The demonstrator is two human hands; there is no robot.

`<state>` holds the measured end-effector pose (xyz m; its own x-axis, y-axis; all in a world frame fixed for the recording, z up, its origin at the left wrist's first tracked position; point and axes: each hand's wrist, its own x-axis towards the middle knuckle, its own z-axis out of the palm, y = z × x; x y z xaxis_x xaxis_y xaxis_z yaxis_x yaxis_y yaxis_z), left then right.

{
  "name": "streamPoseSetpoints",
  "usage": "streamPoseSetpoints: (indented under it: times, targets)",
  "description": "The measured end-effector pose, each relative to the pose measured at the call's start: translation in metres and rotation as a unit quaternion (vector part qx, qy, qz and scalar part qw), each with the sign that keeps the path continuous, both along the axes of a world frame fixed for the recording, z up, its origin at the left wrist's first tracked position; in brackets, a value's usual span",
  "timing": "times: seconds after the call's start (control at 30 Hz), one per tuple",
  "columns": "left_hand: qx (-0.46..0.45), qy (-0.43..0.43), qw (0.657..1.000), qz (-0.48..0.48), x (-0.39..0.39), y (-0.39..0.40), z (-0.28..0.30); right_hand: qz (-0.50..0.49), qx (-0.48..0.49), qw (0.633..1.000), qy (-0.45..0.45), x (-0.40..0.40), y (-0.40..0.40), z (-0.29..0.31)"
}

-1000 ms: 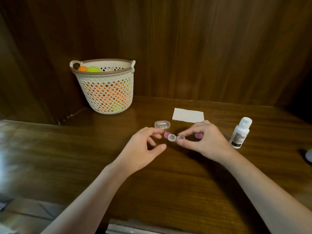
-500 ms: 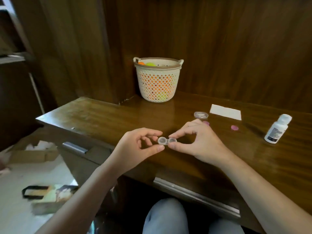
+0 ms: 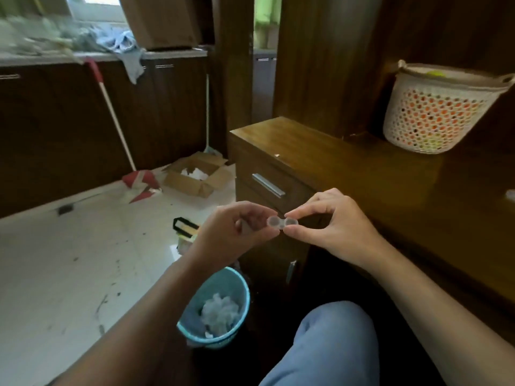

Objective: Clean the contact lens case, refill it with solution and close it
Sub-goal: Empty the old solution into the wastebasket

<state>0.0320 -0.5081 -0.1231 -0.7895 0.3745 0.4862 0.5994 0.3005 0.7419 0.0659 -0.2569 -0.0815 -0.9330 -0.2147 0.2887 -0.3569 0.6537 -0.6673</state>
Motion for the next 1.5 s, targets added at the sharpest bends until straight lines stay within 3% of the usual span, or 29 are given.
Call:
streamPoseSetpoints:
  times: [0.33,0.63,0.73,0.87,0.97,1.03,1.2,1.5]
  targets:
    - [-0.017,-0.04,0.995,0.094,-0.01,-0.092,-0.062,0.075,0.001,0.996,-0.056,-0.062,-0.093,-0.063]
    - [-0.026,-0.12,0.977,0.173,-0.011,-0.127,-0.102,0.093,0.016,0.99,-0.104,-0.086,-0.117,-0.09]
    - [-0.108,-0.133,0.963,0.21,-0.02,-0.132,-0.124,0.08,0.0,0.991,-0.111,-0.083,-0.105,-0.095]
    - [-0.268,-0.065,0.929,0.246,-0.04,-0.125,-0.155,0.06,0.01,0.99,-0.131,-0.075,-0.081,-0.099]
    - [-0.434,-0.011,0.877,0.207,-0.056,-0.114,-0.177,0.048,0.022,0.989,-0.137,-0.068,-0.066,-0.103]
    - [-0.498,0.014,0.849,0.177,-0.061,-0.107,-0.19,0.043,0.023,0.989,-0.142,-0.064,-0.059,-0.105]
    - [-0.539,0.045,0.83,0.138,-0.063,-0.102,-0.208,0.043,0.027,0.988,-0.149,-0.06,-0.052,-0.109]
    - [-0.508,0.057,0.848,0.141,-0.071,-0.103,-0.194,0.052,0.021,0.985,-0.164,-0.065,-0.053,-0.113]
